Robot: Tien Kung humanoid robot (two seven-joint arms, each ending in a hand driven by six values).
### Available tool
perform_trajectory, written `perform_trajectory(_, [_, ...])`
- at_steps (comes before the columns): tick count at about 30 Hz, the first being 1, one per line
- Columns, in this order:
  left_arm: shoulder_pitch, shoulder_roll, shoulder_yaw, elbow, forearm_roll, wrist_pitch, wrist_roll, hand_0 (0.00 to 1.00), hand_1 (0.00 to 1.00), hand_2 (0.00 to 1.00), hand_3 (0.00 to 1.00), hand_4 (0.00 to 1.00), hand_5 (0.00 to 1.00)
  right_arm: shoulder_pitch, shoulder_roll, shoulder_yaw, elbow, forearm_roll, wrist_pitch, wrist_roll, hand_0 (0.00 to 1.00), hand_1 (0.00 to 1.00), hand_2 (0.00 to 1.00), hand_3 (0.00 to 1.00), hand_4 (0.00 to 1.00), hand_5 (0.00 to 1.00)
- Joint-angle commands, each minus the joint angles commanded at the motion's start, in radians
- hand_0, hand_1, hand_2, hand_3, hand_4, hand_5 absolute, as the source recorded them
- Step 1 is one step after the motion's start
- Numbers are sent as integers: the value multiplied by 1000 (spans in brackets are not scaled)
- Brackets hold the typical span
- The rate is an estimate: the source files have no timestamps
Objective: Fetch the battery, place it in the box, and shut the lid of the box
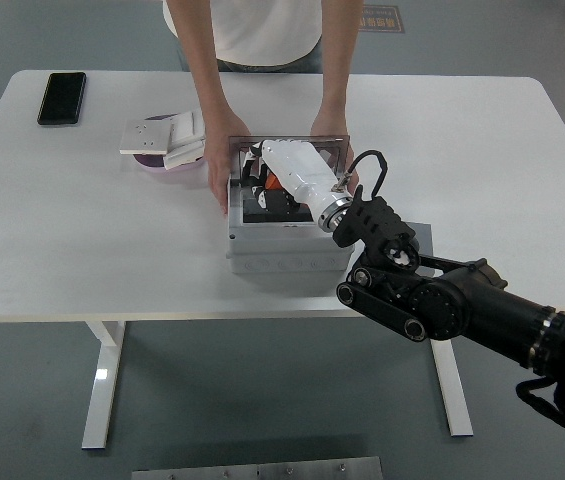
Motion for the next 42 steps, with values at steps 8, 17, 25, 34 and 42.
perform_trajectory(8, [-3, 0, -1, 1, 2, 0, -1, 642, 745, 589, 505, 429, 2, -3, 2, 2, -5, 10, 6, 5, 215, 243, 308, 329, 103, 2])
perform_trajectory(17, [-3, 0, -5, 0, 6, 0, 2, 641, 745, 589, 505, 429, 2, -6, 5, 6, -10, 13, 9, 7, 253, 257, 331, 380, 171, 2])
perform_trajectory(25, [-4, -1, -7, 0, 10, 0, 4, 642, 745, 589, 504, 429, 2, -5, 5, 11, -11, 14, 15, 6, 462, 401, 485, 563, 485, 2])
perform_trajectory(34, [-4, -1, -10, 0, 13, 1, 5, 642, 746, 589, 504, 430, 2, -8, 6, 9, -11, 22, 14, 9, 561, 534, 569, 614, 490, 2])
perform_trajectory(42, [-5, -2, -13, 0, 17, 1, 7, 641, 745, 589, 505, 431, 2, -9, 10, 12, -10, 23, 9, 11, 596, 586, 600, 627, 503, 2])
